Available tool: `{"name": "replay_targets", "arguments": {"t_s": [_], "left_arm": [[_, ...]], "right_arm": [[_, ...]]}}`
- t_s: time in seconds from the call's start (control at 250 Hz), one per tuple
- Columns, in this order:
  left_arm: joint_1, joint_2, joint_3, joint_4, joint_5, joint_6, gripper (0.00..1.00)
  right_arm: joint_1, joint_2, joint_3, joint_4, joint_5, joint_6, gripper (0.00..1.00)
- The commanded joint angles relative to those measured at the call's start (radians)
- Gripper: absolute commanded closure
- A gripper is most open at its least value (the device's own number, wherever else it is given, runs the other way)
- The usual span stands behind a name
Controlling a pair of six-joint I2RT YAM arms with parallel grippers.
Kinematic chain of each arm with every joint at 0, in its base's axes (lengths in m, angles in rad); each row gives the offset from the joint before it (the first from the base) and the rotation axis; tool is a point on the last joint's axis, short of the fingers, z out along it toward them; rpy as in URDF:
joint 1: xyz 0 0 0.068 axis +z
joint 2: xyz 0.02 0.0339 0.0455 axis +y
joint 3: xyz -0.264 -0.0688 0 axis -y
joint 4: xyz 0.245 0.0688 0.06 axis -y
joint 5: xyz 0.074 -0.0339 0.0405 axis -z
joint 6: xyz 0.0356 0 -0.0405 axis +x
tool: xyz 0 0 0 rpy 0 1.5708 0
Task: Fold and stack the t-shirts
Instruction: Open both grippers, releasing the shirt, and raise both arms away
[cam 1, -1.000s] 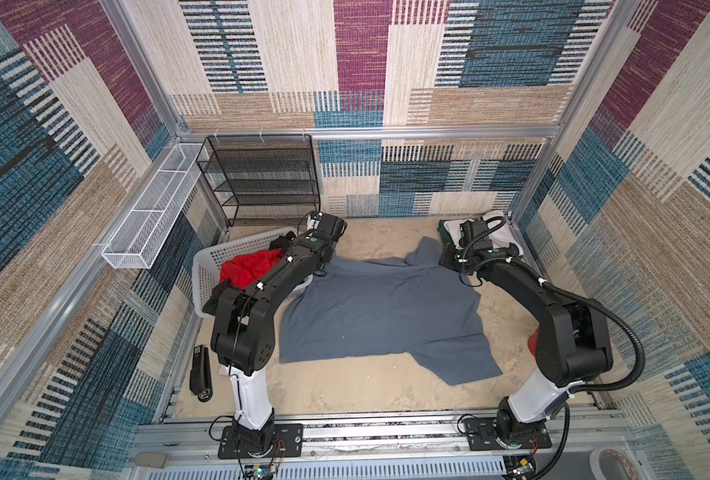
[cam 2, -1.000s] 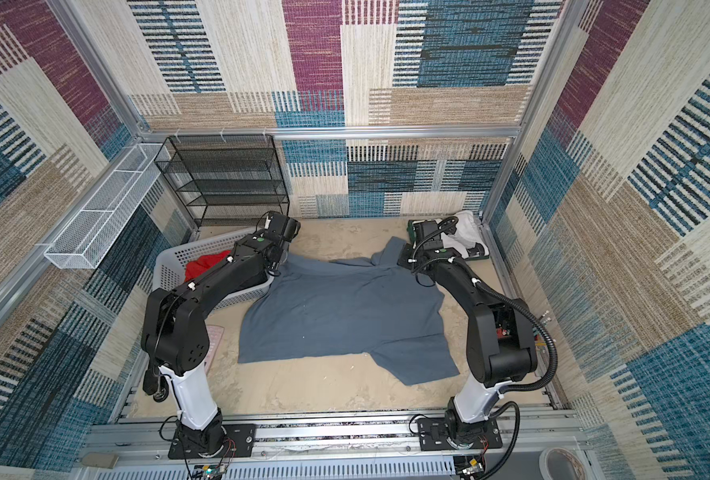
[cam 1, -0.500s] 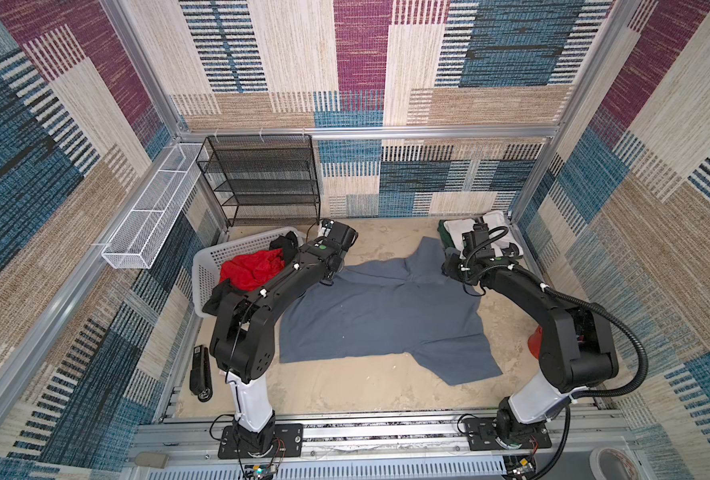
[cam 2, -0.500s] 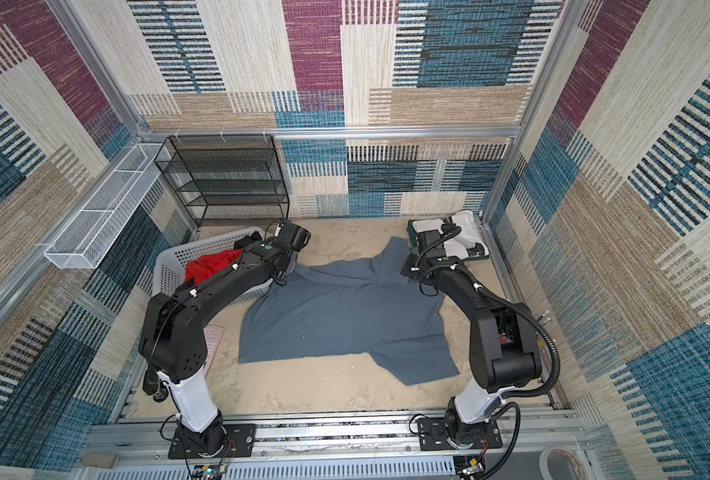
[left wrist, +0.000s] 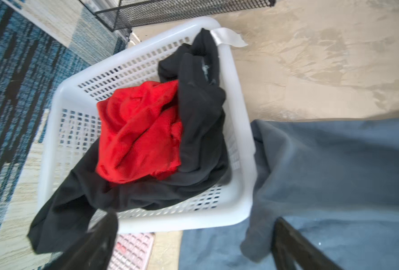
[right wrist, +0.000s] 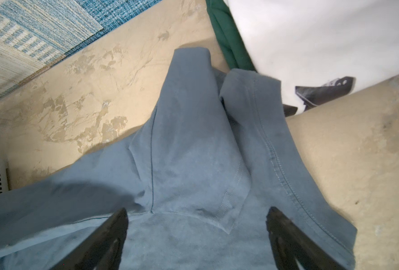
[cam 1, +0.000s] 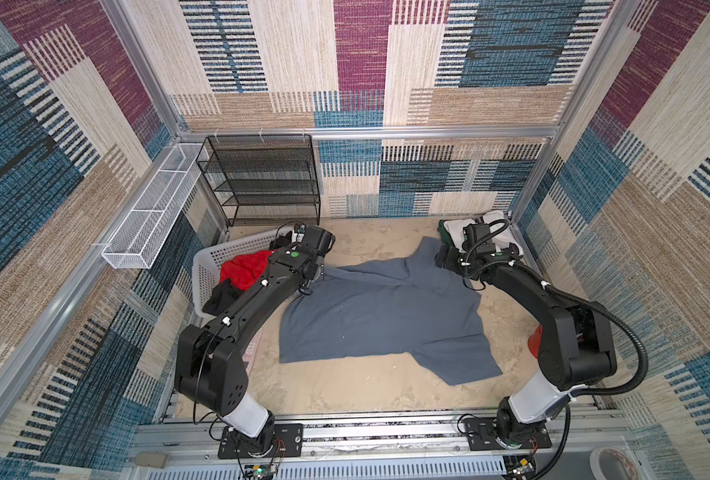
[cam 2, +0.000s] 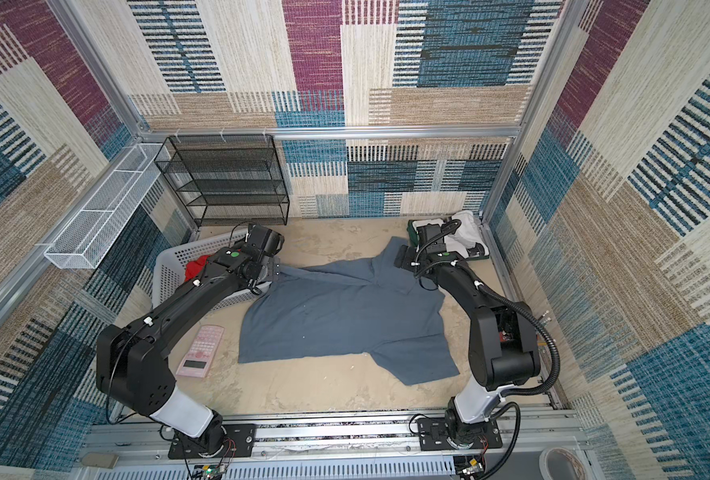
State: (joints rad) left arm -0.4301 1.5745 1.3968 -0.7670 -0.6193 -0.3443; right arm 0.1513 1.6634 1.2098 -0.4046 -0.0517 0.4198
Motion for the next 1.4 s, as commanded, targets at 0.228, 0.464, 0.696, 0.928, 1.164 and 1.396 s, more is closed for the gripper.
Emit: {"name": "replay_targets", "arguments": {"t_s": [0.228, 0.464, 0.696, 0.928, 1.164, 1.396], "left_arm": [[0.006, -0.089, 0.048, -0.027, 0.043, 0.077, 0.00], [0.007, -0.099, 0.048, -0.001, 0.134, 0.138, 0.00], [0.004, -0.129, -0.027, 0.048, 0.175, 0.110, 0.00], [0.005, -0.185, -0.101, 0.094, 0.184, 0.107, 0.00], [0.005, -0.205, -0.152, 0.136, 0.248, 0.105, 0.00], [0.004, -0.201, -0.178, 0.151, 0.317, 0.108, 0.00]], "right_arm": [[-0.001, 0.035, -0.003, 0.071, -0.043, -0.020, 0.05], [-0.003, 0.040, 0.015, 0.070, -0.030, -0.037, 0.04], [-0.074, 0.124, 0.105, 0.087, -0.029, -0.010, 0.04], [-0.102, 0.243, 0.236, 0.083, -0.057, -0.006, 0.16], [-0.097, 0.402, 0.386, 0.069, -0.169, -0.004, 0.23], [-0.050, 0.645, 0.746, -0.105, -0.104, -0.072, 0.22]]}}
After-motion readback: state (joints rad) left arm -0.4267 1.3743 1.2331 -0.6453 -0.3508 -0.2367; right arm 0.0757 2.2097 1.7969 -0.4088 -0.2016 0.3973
